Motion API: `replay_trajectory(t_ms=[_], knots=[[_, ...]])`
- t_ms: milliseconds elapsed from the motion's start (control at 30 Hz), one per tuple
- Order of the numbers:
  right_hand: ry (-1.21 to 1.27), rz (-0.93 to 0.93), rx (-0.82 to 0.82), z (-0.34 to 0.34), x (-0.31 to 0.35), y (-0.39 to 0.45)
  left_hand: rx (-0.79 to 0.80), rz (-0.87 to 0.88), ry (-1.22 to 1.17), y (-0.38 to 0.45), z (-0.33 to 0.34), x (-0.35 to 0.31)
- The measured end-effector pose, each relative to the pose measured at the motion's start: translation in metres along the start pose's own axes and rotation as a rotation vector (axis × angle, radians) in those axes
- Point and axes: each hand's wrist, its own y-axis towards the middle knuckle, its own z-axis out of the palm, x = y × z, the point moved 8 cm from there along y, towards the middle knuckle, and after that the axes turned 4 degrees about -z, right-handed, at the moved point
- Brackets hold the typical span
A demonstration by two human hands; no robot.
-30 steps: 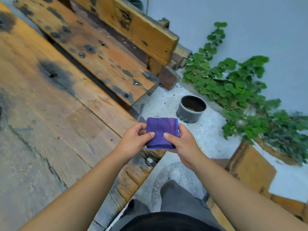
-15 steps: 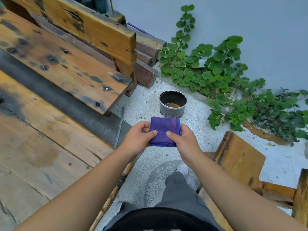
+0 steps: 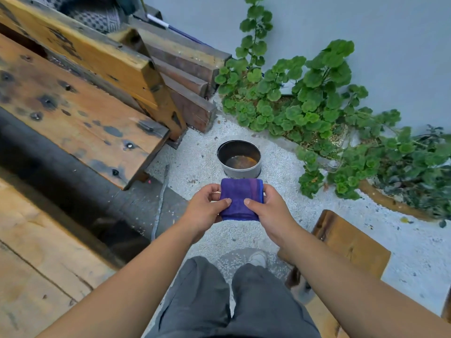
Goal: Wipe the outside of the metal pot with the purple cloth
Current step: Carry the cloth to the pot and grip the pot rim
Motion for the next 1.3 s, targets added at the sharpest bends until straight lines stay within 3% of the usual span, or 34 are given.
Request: replay_trajectory(t_ms=[267,467,700,800,867,967,1033,1133,1233,1300], knots=[[0.088,0.068,-0.07,-0.031,-0.051,0.104,0.031,-0.036,0.041,0.121,0.019,0.005],[0.164,0.082,-0.1,-0.05,-0.136,0.219,0.061,-0.056,0.098,0.26,0.022,0.048],[0.532,0.075,-0.066,-0.077,-0.239,0.344,0.164,0.017,0.106,0.423,0.042,0.115],[0.534,0.034,-0.124,-0.095,-0.277,0.396,0.121,0.214,0.394,0.494,0.037,0.135],[0.505,-0.028,-0.203,-0.114,-0.296,0.429,0.039,0.381,0.901,0.539,0.028,0.15],[0.445,-0.147,-0.285,-0.142,-0.31,0.464,0.064,0.619,1.575,0.581,0.032,0.186],[0.439,-0.212,-0.281,-0.154,-0.313,0.483,0.006,0.804,1.658,0.592,0.034,0.195],[0.405,-0.261,-0.202,-0.158,-0.307,0.507,-0.12,1.062,1.531,0.588,0.036,0.191],[0.36,-0.291,-0.112,-0.151,-0.297,0.52,-0.13,1.172,1.513,0.585,0.034,0.186],[0.353,-0.293,-0.103,-0.148,-0.293,0.526,-0.104,1.142,1.536,0.588,0.034,0.181]])
